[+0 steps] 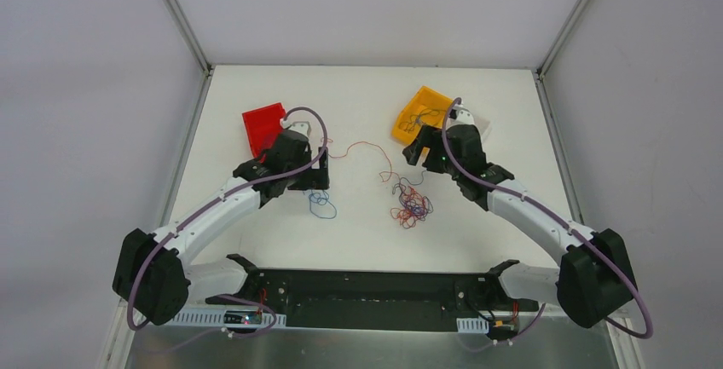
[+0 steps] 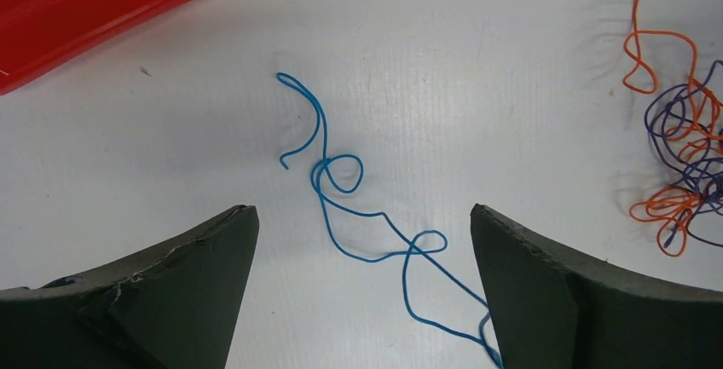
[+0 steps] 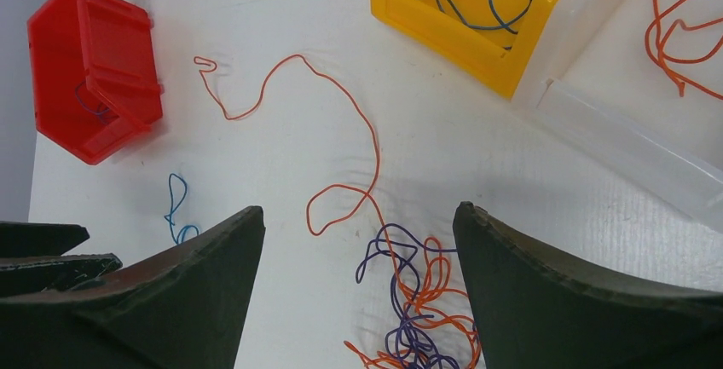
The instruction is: Untangle the cables
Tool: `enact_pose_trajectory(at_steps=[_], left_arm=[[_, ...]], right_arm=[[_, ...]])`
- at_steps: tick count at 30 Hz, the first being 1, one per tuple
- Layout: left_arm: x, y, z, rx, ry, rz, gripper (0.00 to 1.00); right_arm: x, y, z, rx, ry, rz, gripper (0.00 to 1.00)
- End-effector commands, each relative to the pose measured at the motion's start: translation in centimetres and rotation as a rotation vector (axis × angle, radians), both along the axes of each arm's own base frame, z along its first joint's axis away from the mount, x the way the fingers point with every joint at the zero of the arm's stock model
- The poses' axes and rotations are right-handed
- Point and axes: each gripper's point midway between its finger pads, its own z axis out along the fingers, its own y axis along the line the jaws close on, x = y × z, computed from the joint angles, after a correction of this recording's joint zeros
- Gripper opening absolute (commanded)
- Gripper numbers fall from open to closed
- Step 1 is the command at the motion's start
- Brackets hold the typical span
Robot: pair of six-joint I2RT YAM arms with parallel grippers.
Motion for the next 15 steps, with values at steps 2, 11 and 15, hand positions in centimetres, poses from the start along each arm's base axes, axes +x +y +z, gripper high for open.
enact_pose_trajectory(at_steps=[2, 11, 15], left_arm=[[-0.3, 1.7, -1.8, 0.059, 0.056, 0.126, 0.99], [0.2, 0.9, -7.3, 0.184, 0.227, 0.114, 0.99], [0.0, 0.6, -9.0, 0.194, 0.286, 0.129, 0.94]], right_arm=[[0.7, 1.5, 1.0, 0.065, -0.055, 0.023, 0.85], [0.6, 0.9, 0.9, 0.06, -0.084, 0.006, 0.85], [0.5, 0.6, 1.0, 0.057, -0.09, -0.001, 0.85]])
